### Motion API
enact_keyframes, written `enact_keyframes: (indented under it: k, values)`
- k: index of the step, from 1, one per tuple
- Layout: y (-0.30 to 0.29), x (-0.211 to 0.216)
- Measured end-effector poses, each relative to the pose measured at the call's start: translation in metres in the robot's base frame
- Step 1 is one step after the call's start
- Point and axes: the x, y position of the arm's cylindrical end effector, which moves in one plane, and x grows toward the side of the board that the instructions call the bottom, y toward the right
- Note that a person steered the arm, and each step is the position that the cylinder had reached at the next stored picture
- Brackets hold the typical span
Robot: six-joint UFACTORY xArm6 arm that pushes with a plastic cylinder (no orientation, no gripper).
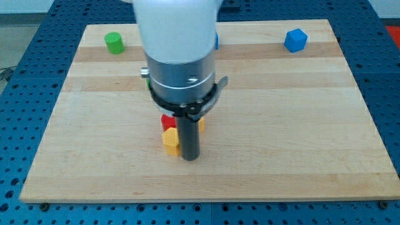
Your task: Push yellow hexagon diagonally below green star
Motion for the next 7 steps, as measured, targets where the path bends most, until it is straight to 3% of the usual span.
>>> enact_keyframes:
  k: [2, 4, 7]
  values:
    - [-0.027, 0.002]
    - [-0.009, -0.007]
    - [-0.07, -0.005]
